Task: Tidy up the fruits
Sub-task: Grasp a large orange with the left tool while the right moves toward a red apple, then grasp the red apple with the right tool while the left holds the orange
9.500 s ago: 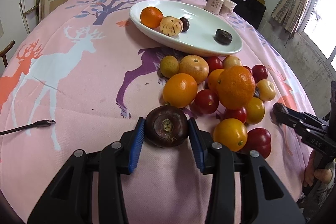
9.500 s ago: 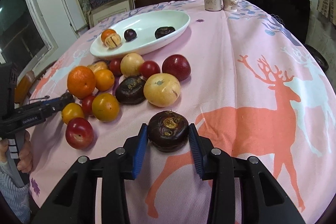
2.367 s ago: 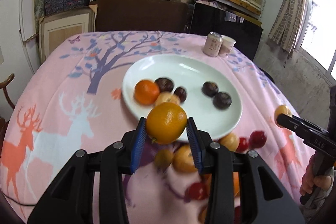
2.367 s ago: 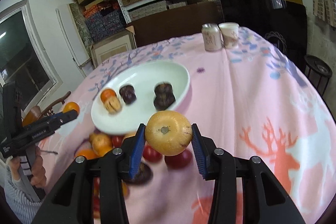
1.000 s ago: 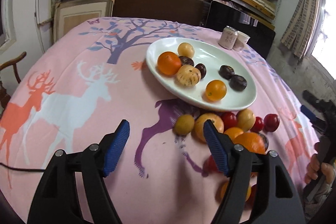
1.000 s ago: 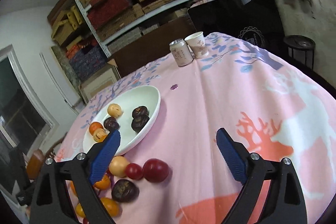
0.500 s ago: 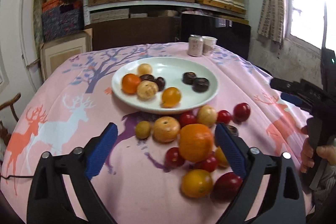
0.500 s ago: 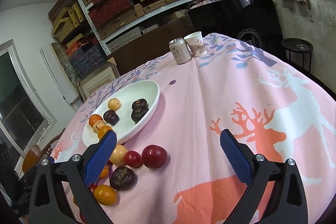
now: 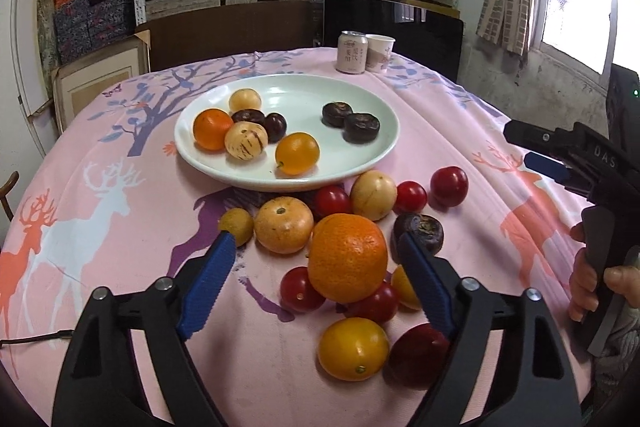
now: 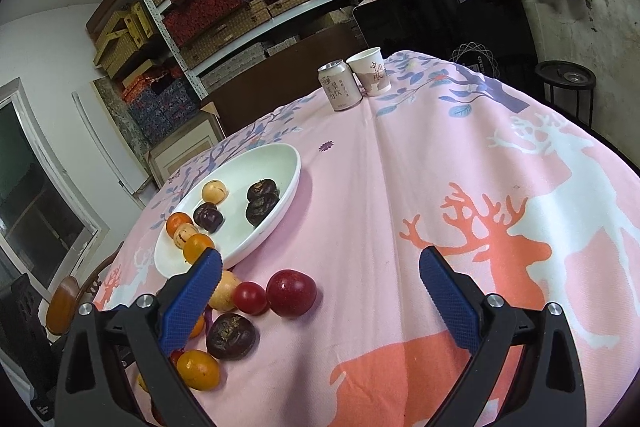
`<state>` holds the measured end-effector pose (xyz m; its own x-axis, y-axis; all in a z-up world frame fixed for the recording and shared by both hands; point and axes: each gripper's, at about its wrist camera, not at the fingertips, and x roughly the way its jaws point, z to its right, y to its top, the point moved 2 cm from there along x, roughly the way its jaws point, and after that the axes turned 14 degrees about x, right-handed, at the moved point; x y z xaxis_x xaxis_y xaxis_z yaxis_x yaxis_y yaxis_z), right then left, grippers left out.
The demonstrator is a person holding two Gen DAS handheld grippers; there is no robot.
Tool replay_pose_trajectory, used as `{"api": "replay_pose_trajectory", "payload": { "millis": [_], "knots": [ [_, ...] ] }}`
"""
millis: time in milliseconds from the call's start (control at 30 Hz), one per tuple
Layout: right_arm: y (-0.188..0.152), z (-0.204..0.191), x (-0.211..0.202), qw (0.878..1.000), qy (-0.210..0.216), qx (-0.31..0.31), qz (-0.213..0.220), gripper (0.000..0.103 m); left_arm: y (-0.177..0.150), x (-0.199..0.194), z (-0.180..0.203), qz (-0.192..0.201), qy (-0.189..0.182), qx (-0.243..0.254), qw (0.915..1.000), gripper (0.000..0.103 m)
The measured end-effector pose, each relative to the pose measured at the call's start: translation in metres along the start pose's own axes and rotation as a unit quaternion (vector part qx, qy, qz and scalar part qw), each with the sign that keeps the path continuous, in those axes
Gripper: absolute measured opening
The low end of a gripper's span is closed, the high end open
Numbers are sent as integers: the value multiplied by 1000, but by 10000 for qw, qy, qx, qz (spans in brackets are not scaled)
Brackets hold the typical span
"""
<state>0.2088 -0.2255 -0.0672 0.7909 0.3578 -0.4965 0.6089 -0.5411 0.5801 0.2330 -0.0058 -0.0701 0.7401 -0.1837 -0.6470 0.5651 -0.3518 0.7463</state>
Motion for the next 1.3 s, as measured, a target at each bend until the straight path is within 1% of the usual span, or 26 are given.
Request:
{"api": "replay_pose_trajectory", "payload": {
  "millis": [100, 167, 200, 233, 267, 367, 433, 500, 533, 600, 633, 733, 800, 900, 1033, 1100, 1167, 1233, 1300],
  "knots": [
    [0, 0, 2, 10000, -29, -4, -27, 100, 0, 3, 2, -34, -121, 8, 9999, 67],
    [0, -1, 3, 10000, -43, -18, -58, 100, 0, 7, 2, -73, -323, -26, 9994, 52],
    [-1, -1, 4, 10000, -56, -35, -66, 100, 0, 9, 2, -105, -421, -50, 9990, 49],
    [-2, -1, 5, 9999, -74, -62, -76, 100, 0, 10, 1, -116, -494, -72, 9987, 43],
    [-2, -2, 5, 9999, -84, -80, -87, 100, 0, 11, 1, -110, -509, -84, 9986, 42],
    [-3, -3, 8, 9998, -110, -132, -136, 100, -1, 9, -1, -88, -528, -170, 9984, 42],
    [-4, -3, 9, 9997, -136, -147, -164, 100, -1, 6, -6, -57, -431, -258, 9987, 42],
    [-5, -2, 10, 9996, -143, -154, -194, 100, -3, 2, -15, -21, -295, -409, 9987, 42],
    [-5, -2, 11, 9995, -149, -175, -219, 100, -5, 0, -23, -3, -219, -568, 9981, 42],
    [-7, -5, 13, 9992, -168, -261, -259, 100, -9, -3, -39, -2, 56, -825, 9966, 42],
    [-10, -8, 15, 9986, -207, -377, -307, 100, -12, -5, -47, -22, 208, -970, 9951, 42],
    [-16, -17, 23, 9957, -365, -723, -446, 100, -19, -4, -67, -145, 440, -1325, 9901, 42],
    [-23, -20, 32, 9924, -549, -911, -626, 100, -22, -1, -72, -233, 468, -1435, 9883, 42],
    [-26, -18, 43, 9885, -795, -954, -862, 100, -25, 3, -75, -364, 556, -1448, 9872, 42],
    [-31, -26, 50, 9844, -907, -1205, -910, 97, -26, 4, -76, -394, 537, -1453, 9871, 43],
    [-35, -32, 54, 9816, -926, -1372, -957, 92, -26, 4, -75, -414, 556, -1437, 9872, 43],
    [-37, -35, 56, 9796, -932, -1463, -1010, 89, -28, 6, -75, -466, 560, -1437, 9869, 43],
    [-36, -33, 57, 9801, -923, -1411, -1051, 85, -31, 9, -76, -559, 514, -1490, 9859, 43],
    [-33, -30, 59, 9811, -908, -1306, -1100, 79, -33, 9, -78, -552, 453, -1567, 9851, 44]
  ]
}}
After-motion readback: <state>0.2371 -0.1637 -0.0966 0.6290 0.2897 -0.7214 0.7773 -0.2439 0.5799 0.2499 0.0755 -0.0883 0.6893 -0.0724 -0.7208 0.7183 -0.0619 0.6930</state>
